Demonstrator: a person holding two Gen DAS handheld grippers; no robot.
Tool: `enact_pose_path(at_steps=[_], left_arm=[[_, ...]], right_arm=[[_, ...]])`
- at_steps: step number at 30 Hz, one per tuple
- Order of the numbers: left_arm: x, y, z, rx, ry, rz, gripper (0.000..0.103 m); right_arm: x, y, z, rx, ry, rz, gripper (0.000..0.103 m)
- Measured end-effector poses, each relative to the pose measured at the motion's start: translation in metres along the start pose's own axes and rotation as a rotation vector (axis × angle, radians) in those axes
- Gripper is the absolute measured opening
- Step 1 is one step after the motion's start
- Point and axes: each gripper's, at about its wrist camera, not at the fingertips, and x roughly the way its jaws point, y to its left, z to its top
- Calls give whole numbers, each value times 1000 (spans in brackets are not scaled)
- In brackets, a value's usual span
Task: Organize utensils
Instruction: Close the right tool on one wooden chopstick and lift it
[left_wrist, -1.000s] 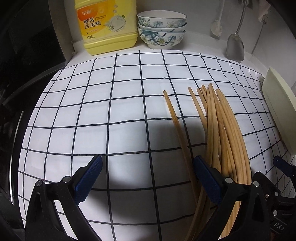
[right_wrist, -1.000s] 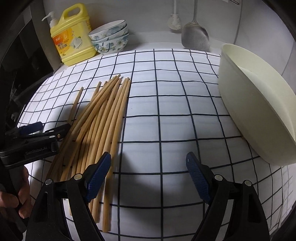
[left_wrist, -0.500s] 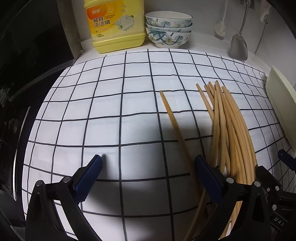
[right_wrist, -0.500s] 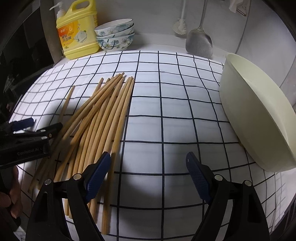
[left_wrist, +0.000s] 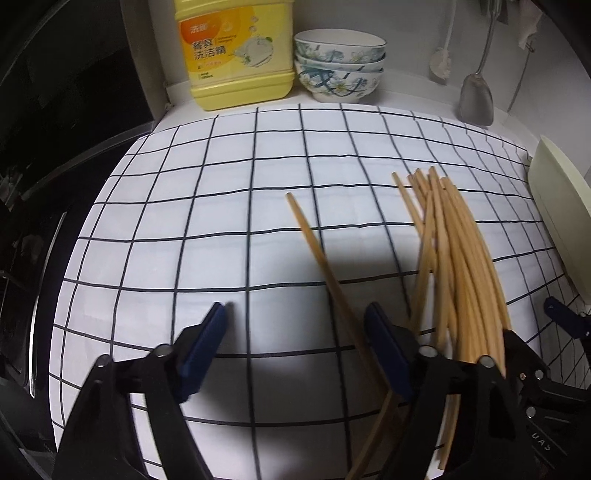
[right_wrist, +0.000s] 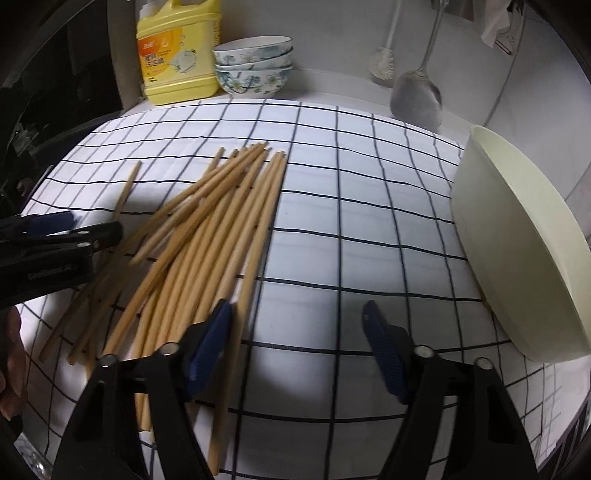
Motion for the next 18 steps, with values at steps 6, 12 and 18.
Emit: enact_pose_path(at_steps=[6,12,18], left_arm=[[-8,-16,-4,49,-10,-33,25],[-8,-19,-4,76,-4,-53,13],[-6,-9,1,68,3,-117,11]], right_arm=[[-2,8,0,-25,5,39,40],[-3,19,0,-47,11,68,7],[-3,7,0,14,17,100,6]])
